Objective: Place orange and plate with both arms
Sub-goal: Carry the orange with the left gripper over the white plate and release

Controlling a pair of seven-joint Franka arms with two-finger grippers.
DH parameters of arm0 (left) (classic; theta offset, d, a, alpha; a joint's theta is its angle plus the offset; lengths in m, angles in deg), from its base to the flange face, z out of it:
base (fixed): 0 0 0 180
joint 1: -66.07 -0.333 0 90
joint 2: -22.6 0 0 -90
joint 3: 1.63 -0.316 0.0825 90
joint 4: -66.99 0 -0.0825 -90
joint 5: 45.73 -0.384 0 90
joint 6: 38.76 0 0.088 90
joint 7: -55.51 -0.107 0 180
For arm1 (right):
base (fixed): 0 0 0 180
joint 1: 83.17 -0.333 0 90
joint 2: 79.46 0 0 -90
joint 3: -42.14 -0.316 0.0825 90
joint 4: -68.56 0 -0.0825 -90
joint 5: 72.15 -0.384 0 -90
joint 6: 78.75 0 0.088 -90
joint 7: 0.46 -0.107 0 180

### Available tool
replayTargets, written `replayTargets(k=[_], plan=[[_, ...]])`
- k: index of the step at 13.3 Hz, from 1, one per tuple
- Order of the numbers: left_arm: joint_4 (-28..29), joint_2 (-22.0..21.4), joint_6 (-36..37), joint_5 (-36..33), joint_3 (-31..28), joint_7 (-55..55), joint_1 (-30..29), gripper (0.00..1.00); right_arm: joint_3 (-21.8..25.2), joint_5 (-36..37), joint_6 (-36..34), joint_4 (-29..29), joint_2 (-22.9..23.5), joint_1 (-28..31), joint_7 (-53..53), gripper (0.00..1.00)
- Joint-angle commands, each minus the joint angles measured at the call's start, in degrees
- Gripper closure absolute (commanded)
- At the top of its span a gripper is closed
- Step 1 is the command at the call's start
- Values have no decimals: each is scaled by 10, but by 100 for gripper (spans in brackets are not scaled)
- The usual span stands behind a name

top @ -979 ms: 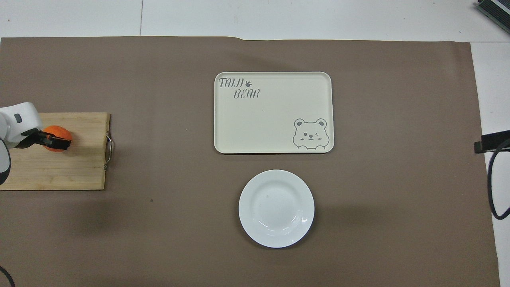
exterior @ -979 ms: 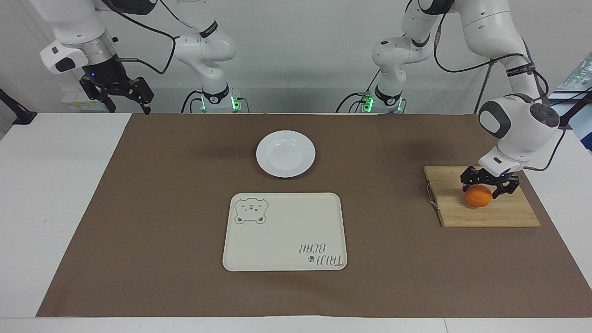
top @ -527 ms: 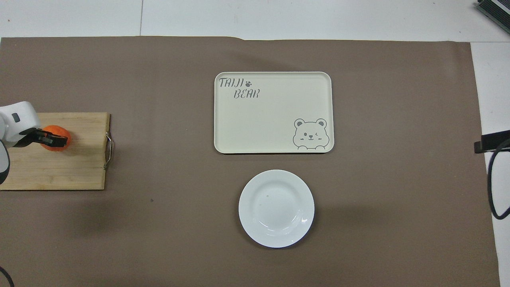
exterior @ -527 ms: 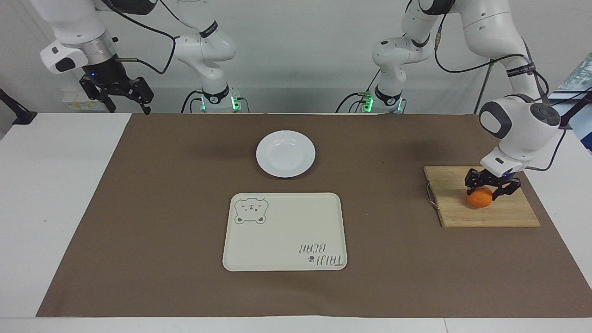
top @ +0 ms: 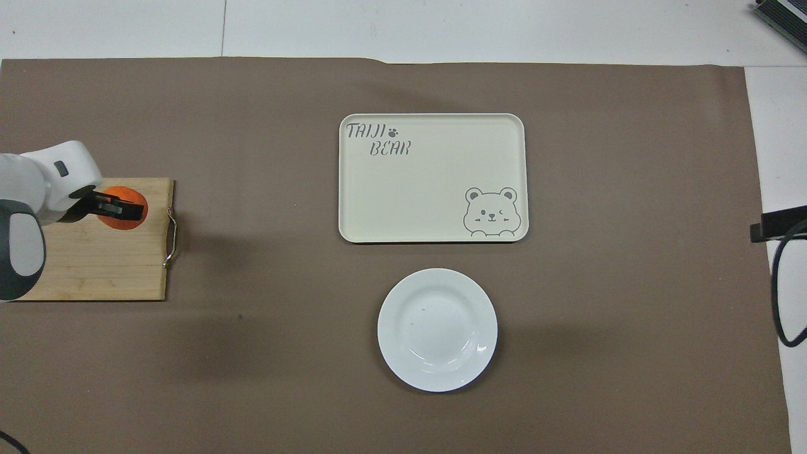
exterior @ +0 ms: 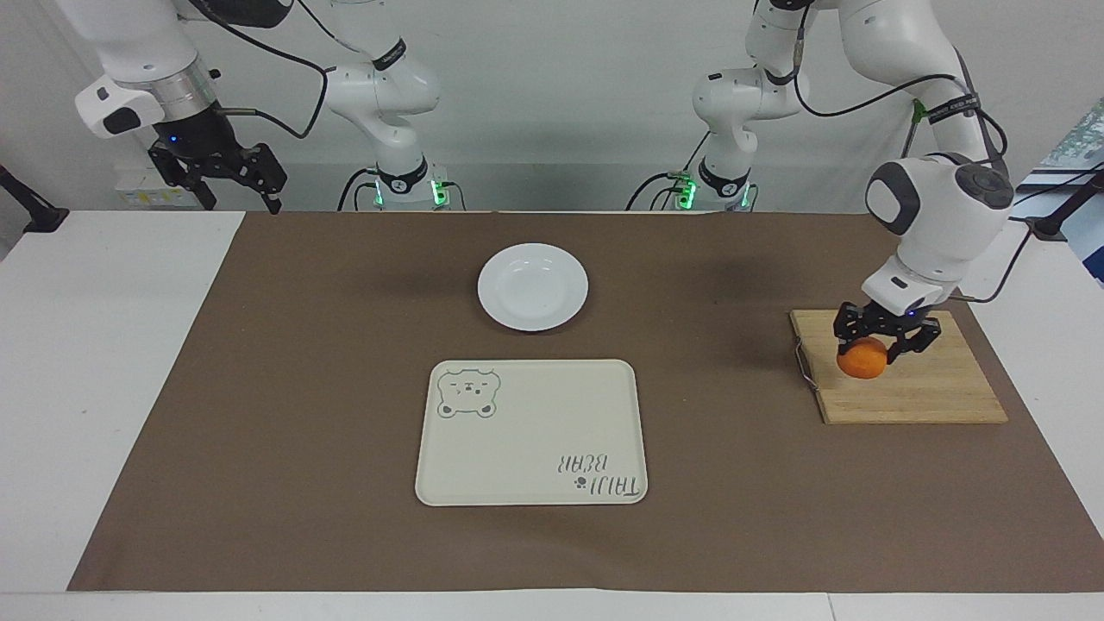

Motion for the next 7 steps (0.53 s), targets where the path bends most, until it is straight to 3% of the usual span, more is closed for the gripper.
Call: replayTargets(k=[1,7], plan=[[5,-19,18,-3,-9,132,96,100,-1,-12,8,13,-11,3,5,0],[6,-17,19,-3,2,451,334,100,-1,-12,8,14,-11,3,5,0]])
